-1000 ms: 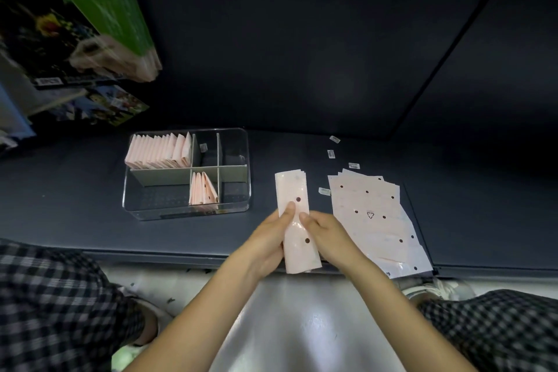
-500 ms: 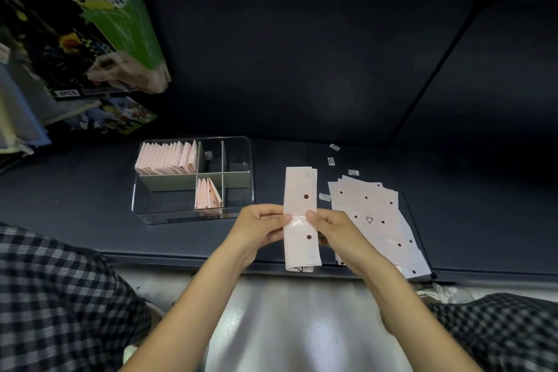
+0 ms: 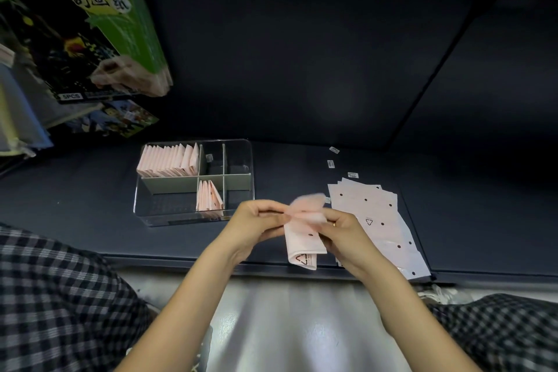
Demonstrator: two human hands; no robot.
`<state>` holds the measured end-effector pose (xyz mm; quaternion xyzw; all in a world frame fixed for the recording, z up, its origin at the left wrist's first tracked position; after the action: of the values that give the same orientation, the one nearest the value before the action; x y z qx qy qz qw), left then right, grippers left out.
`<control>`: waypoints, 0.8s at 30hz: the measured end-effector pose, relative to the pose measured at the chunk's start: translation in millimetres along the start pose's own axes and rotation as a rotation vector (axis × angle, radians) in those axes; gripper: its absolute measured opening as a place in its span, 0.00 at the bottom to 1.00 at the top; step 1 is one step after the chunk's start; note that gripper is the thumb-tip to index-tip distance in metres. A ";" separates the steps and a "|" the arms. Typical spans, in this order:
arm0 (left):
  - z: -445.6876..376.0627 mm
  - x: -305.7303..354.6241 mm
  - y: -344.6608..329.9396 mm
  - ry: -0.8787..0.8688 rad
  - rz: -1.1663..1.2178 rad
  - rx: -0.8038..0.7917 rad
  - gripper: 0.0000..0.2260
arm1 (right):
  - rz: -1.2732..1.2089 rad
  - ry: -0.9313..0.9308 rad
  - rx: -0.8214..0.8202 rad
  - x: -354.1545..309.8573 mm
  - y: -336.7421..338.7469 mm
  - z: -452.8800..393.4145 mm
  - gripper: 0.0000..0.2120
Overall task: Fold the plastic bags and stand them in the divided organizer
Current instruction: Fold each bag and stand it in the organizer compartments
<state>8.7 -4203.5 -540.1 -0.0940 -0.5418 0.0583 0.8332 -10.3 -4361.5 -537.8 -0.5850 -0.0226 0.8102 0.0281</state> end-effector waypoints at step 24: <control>-1.3 -2.7 -2.8 -0.197 -0.216 0.214 0.07 | -0.039 0.032 0.043 10.4 0.1 -7.5 0.17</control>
<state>8.7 -4206.9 -542.4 0.0602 -0.6184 0.0349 0.7828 -6.5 -4360.8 -550.0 -0.5965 -0.0164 0.8004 0.0569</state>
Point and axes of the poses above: each hand's wrist, its own z-axis away from the middle knuckle, its own y-axis out of the back of the hand, x = y × z, the point moved 5 cm from there along -z, towards the middle knuckle, and after that the axes turned 10 degrees about x, right-handed, at the moved point
